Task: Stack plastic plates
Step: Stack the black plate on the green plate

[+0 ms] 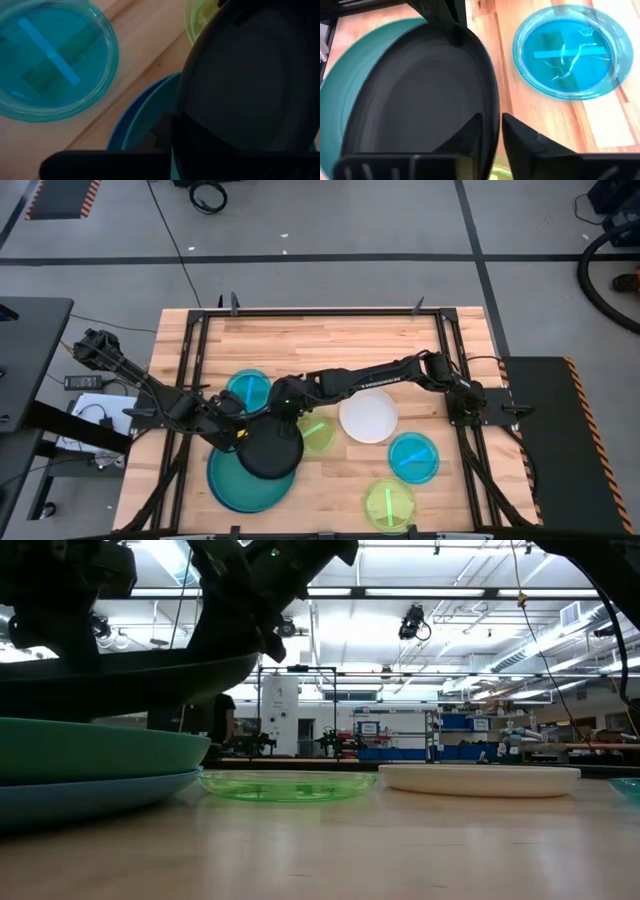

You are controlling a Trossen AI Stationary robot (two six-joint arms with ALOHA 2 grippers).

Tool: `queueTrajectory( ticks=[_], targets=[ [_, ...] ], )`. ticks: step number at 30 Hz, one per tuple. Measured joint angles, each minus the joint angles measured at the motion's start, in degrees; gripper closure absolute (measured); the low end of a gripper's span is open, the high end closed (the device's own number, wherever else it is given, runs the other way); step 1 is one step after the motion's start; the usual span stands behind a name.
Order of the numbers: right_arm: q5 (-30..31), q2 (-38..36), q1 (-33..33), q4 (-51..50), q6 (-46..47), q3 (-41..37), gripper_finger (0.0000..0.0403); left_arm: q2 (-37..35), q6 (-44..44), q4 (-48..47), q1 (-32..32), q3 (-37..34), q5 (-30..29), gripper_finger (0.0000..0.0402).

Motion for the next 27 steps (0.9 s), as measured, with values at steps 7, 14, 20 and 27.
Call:
queueTrajectory(
  ticks=[7, 14, 20, 27],
  targets=[
    [-0.8, -3.1, 0.0, -4.0, -2.5, 0.0, 0.0228, 0.0, -0.1, -0.2, -0.1, 0.0, 2.5, 0.0383],
    [-0.4, -7.0, 0.5, -12.8, -3.5, 0.0, 0.0174, 0.0, 0.4, -1.1, -2.1, 0.0, 9.8, 0.0384],
    [2.1, -7.1, 2.1, -17.3, -3.9, -1.1, 0.0168, 0.0, -0.4, -2.8, -4.8, 0.0, 14.2, 0.0384],
    [2.3, -7.0, 3.7, -18.7, -3.1, -5.1, 0.0171, 2.1, -0.3, -3.1, -5.7, 0.0, 14.4, 0.0384]
  ],
)
